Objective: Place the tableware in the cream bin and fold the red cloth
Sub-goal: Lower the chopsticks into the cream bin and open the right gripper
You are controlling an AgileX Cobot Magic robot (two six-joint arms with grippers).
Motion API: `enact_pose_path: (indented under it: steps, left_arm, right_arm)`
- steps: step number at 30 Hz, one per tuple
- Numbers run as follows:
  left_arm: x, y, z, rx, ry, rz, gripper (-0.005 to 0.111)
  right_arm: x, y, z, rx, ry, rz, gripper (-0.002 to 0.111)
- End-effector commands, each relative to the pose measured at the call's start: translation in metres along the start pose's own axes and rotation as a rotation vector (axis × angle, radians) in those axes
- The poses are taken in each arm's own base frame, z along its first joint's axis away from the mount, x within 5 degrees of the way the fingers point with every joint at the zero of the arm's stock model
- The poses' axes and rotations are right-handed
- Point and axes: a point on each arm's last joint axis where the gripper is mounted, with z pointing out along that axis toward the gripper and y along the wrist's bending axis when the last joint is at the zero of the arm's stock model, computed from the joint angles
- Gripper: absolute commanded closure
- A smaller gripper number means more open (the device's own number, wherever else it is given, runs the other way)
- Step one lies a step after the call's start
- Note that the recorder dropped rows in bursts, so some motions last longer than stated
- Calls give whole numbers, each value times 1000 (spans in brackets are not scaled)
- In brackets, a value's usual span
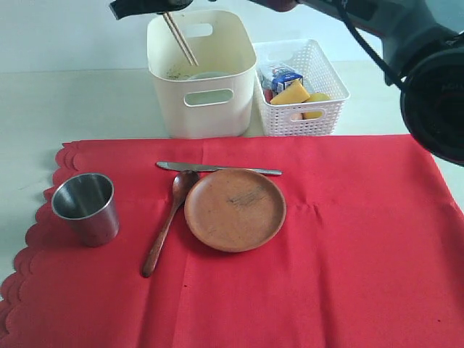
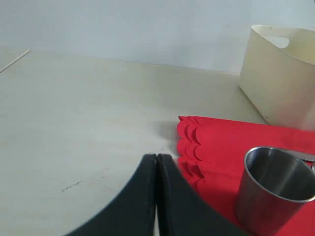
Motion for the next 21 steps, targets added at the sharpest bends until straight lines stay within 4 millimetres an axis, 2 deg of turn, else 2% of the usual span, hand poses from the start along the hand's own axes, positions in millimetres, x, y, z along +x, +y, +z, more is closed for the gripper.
enact_pose_path:
  steps: [1, 3, 7, 12, 15, 16, 21]
  left_arm:
    - [0, 0, 0, 7, -7, -2, 106]
    - [0, 0, 0, 7, -7, -2, 106]
    - [0, 0, 0, 7, -7, -2, 106]
    - [0, 0, 0, 7, -7, -2, 106]
    - [0, 0, 0, 7, -7, -2, 106]
    - [0, 0, 0, 7, -7, -2, 106]
    - [0, 0, 0, 7, -7, -2, 106]
  right_arm:
    - [5, 22, 0, 87, 35, 10, 108]
    - [13, 30, 3, 126, 68, 36, 108]
    - [22, 24, 7, 249, 86, 122, 108]
    - [32, 24, 14, 281, 113, 159, 108]
    - [48, 23, 21, 332, 174, 187, 108]
    - [59, 22, 25, 378, 217, 226, 108]
    - [71, 29, 33, 354, 262, 283, 106]
